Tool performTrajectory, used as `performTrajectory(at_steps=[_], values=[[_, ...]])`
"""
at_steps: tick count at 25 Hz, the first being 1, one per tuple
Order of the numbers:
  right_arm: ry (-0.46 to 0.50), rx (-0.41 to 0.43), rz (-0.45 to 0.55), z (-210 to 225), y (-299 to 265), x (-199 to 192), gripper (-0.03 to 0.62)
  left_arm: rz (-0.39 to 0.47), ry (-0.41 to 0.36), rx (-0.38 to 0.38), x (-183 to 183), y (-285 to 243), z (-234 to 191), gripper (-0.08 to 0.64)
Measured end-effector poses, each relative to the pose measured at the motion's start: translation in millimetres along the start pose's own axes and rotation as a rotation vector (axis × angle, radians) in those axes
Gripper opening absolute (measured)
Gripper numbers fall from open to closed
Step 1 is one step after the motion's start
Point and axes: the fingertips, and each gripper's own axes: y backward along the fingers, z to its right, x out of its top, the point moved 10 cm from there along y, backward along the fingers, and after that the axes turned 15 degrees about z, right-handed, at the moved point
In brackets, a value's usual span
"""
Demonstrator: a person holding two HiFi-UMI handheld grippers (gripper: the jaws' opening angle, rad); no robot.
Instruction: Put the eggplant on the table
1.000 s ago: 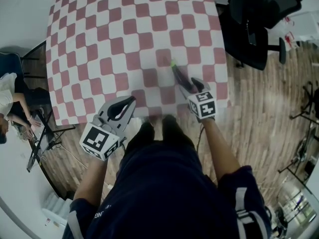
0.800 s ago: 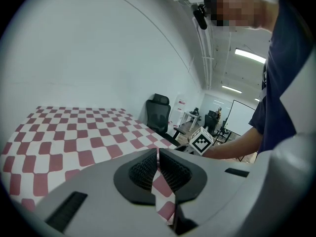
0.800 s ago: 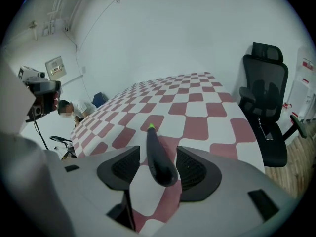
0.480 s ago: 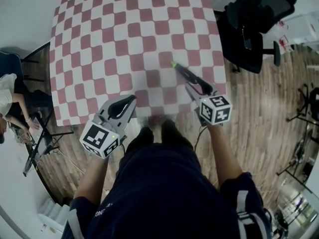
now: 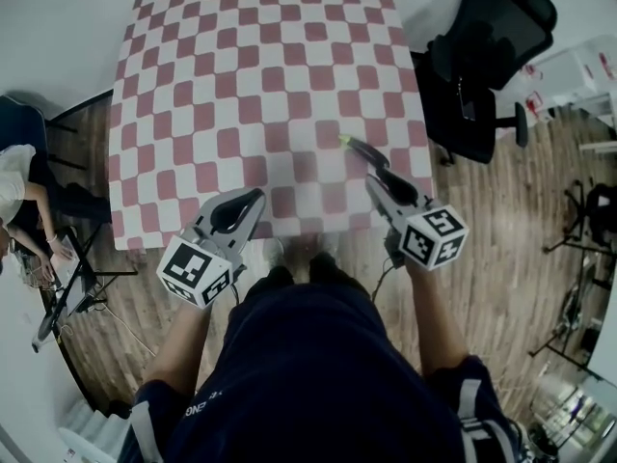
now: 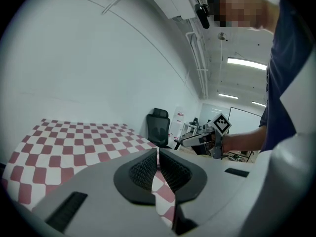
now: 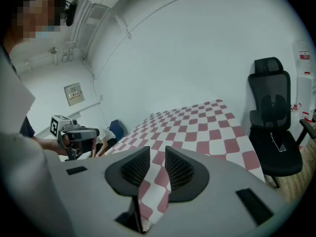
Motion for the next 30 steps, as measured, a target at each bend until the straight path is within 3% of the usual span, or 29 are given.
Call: performTrajectory(at_steps=[4, 11, 30], values=[[-0.001, 0.077, 0.039, -28, 3, 16, 0.04, 0.038, -0.011, -0.007, 10, 6, 2, 0.037], [0.032, 0.163, 0.077, -64, 5, 32, 0.023, 0.071, -0.028, -0.028, 20, 14, 7, 0.037], [0.024, 0.169, 0.072, -76, 9, 19, 0.017, 0.048, -0.028, -0.057, 12, 15, 9, 0.037]])
